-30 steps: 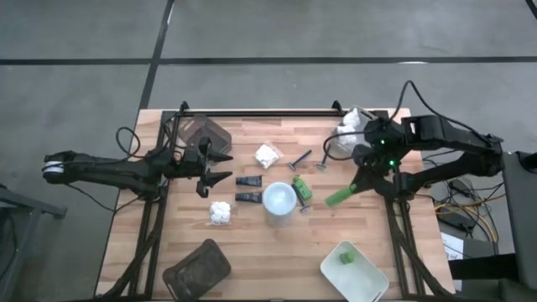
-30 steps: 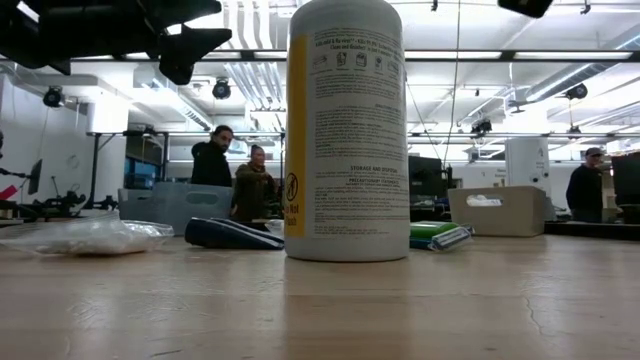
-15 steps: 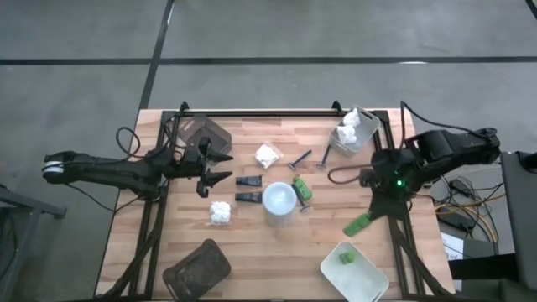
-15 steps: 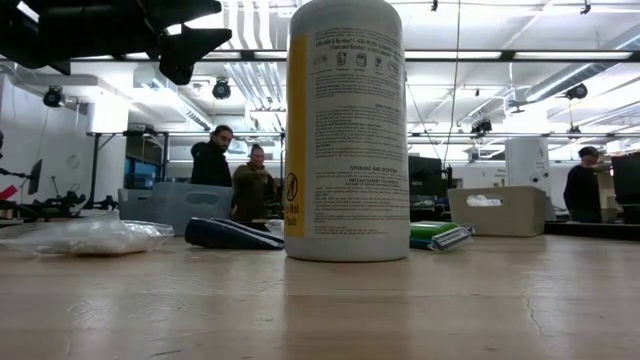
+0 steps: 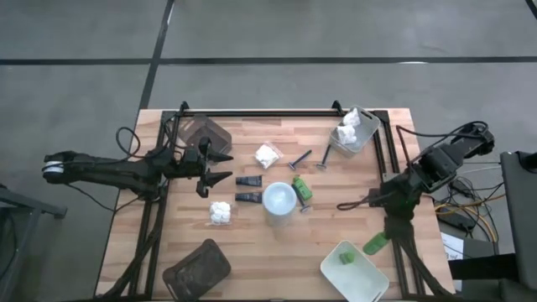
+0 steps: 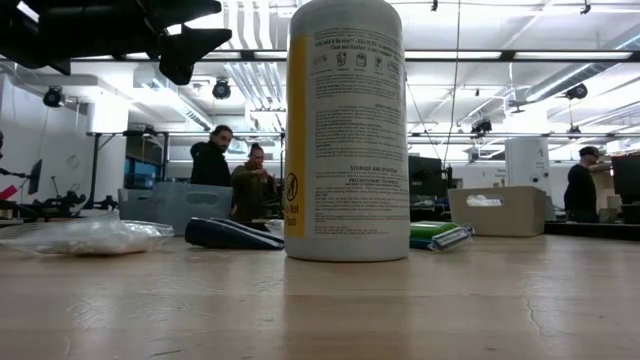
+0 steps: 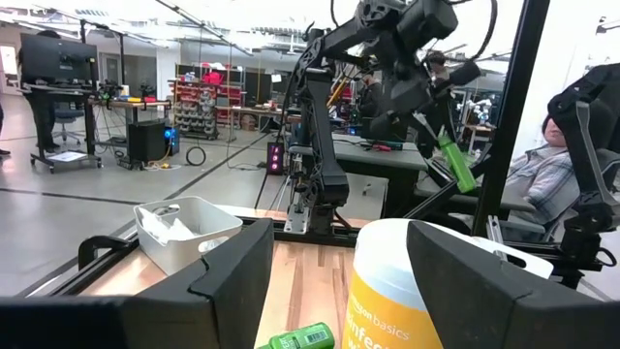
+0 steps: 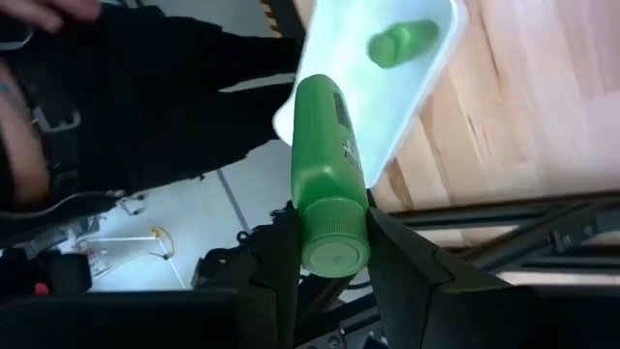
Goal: Pick & Place Travel size toiletries
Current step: Put the green shampoo into the white bin
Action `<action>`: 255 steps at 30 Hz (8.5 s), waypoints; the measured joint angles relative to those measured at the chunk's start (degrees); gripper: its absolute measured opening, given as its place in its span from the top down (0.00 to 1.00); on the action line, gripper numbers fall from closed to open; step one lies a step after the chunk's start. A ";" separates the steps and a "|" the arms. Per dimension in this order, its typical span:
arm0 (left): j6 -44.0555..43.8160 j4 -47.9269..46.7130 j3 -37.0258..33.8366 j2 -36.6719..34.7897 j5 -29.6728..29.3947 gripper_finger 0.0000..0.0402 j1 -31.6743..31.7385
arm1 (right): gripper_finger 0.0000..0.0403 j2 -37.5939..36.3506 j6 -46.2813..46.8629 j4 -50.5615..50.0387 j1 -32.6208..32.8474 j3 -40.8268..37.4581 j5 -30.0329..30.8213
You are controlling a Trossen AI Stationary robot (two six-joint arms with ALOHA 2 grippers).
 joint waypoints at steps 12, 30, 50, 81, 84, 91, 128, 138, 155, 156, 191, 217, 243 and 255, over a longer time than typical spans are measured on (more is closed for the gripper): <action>0.00 0.00 0.00 0.00 0.00 0.39 0.01 | 0.77 0.00 9.32 0.56 3.72 -3.32 0.13; 0.01 -0.01 0.00 0.00 0.00 0.39 0.01 | 0.76 1.20 24.38 3.44 6.51 -8.30 6.00; 0.01 -1.07 -0.02 0.02 0.02 0.39 0.02 | 0.76 12.22 36.07 11.17 12.26 -3.72 5.77; 0.02 -2.19 -0.02 0.02 0.02 0.39 0.02 | 0.76 27.48 44.75 10.25 14.53 -3.72 9.04; 0.02 -2.08 -0.02 0.02 0.00 0.39 0.02 | 0.76 28.15 45.17 10.59 14.52 -3.72 9.02; 0.01 -2.07 -0.02 0.02 0.01 0.39 0.01 | 0.76 29.23 46.35 11.03 14.97 -3.75 9.01; 0.02 -2.25 -0.02 0.02 0.02 0.39 0.00 | 0.66 32.92 45.74 15.57 15.78 -4.71 10.86; 0.02 -2.23 -0.02 0.02 0.02 0.39 0.00 | 0.57 32.32 44.98 14.95 15.78 -4.72 10.83; 0.02 -2.49 -0.02 0.02 0.00 0.39 0.02 | 0.30 25.19 31.79 11.51 14.44 -4.73 10.34; 0.02 -2.47 -0.02 0.01 0.02 0.39 0.00 | 0.29 24.82 29.59 11.53 14.06 -4.73 10.48; 0.02 -2.56 -0.02 0.00 0.00 0.39 0.00 | 0.50 2.76 -39.41 12.39 -4.02 -4.78 63.29; 0.02 -2.56 -0.02 0.02 0.02 0.39 0.02 | 0.40 -7.03 -51.13 48.84 -24.74 -29.35 45.27; 0.02 -2.55 -0.02 0.00 0.02 0.39 0.02 | 0.45 31.97 -31.66 30.13 -44.61 -5.27 26.69; 0.34 -2.56 -0.02 0.02 0.00 0.39 0.01 | 0.45 39.82 -31.71 29.92 -44.33 -3.32 24.39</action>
